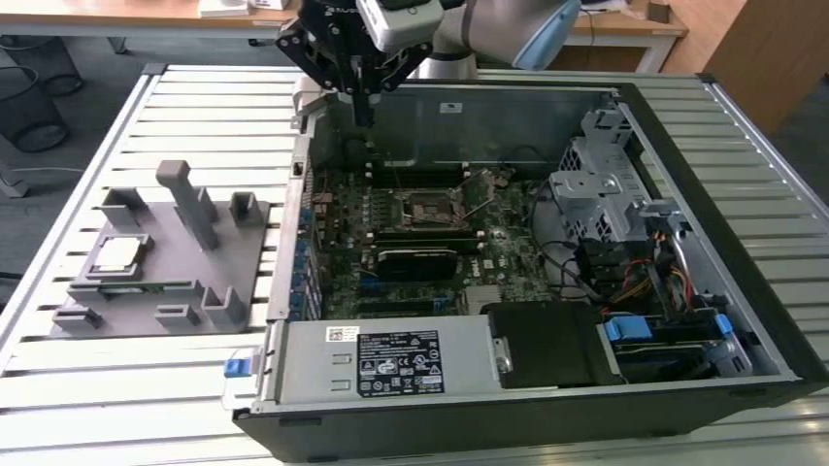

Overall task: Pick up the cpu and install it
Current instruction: 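Reach for the cpu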

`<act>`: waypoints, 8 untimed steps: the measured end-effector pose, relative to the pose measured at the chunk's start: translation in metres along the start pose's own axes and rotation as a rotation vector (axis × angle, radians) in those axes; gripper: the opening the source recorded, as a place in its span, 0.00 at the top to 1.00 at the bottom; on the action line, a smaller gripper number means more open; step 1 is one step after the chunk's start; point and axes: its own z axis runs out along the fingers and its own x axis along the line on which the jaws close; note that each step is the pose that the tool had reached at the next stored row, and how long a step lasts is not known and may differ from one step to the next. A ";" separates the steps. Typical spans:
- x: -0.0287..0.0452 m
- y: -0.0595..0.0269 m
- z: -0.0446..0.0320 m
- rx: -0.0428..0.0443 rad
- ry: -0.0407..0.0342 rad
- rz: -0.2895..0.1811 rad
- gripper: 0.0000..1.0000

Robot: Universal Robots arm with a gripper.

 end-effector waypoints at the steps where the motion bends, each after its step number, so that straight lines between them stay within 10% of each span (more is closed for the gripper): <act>1: 0.0011 0.0001 0.0001 0.0000 0.0000 0.000 0.89; 8: 0.0099 0.0000 0.0008 0.0000 0.0009 0.000 0.89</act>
